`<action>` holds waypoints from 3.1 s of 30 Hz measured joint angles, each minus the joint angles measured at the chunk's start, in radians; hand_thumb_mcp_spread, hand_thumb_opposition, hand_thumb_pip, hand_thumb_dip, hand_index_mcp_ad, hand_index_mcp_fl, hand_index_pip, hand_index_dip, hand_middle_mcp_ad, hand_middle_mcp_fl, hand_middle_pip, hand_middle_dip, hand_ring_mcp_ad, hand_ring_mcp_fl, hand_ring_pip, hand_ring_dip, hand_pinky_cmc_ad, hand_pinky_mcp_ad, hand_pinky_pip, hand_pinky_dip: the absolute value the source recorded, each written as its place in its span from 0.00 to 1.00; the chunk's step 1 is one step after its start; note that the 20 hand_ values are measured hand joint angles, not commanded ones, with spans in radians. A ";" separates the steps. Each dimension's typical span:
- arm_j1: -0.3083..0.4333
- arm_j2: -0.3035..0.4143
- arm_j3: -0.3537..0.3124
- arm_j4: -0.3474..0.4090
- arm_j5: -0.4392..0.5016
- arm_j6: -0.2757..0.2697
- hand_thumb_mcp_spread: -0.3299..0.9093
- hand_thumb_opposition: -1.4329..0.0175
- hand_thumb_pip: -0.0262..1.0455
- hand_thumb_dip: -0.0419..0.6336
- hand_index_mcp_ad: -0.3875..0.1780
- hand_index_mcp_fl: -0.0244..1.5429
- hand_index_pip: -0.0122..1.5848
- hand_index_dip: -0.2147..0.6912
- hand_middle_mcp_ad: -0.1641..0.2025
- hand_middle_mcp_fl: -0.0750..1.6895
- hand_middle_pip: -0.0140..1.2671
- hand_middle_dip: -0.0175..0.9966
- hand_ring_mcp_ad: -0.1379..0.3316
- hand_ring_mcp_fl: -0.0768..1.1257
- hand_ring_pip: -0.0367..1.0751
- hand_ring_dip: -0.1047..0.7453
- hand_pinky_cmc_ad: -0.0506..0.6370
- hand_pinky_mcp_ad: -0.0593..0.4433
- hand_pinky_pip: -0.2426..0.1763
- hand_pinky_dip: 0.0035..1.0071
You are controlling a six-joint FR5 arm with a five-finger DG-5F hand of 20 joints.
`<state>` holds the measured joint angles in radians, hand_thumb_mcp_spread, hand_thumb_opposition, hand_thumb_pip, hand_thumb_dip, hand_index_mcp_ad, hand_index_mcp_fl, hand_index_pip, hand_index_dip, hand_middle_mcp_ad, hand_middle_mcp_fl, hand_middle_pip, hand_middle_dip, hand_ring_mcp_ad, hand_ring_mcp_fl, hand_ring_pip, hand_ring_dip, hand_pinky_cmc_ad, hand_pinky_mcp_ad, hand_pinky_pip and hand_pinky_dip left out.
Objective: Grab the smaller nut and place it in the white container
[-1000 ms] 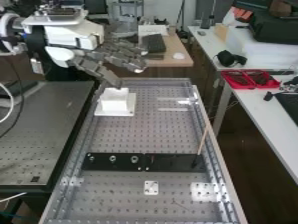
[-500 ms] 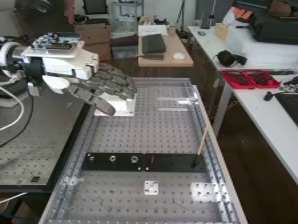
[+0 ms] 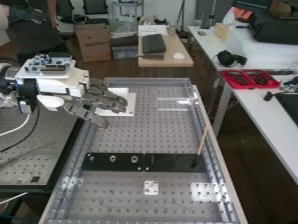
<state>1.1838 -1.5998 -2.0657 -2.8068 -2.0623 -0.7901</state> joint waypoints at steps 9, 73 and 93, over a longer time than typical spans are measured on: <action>-0.071 -0.073 -0.025 0.103 -0.128 -0.051 0.57 0.41 0.62 0.34 0.48 0.03 0.81 0.18 0.65 0.12 0.11 0.23 0.64 0.06 0.15 0.22 0.65 0.77 0.33 0.55; -0.202 -0.351 -0.010 0.297 -0.281 -0.255 0.60 0.41 0.70 0.41 0.40 0.03 0.98 0.37 0.64 0.06 0.11 0.23 0.56 0.06 0.11 0.24 0.62 0.70 0.34 0.38; -0.221 -0.380 -0.007 0.349 -0.323 -0.211 0.62 0.41 0.67 0.42 0.37 0.03 0.98 0.39 0.63 0.06 0.11 0.23 0.54 0.06 0.11 0.26 0.58 0.67 0.40 0.33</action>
<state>0.9628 -1.9802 -2.0723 -2.4574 -2.3855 -1.0014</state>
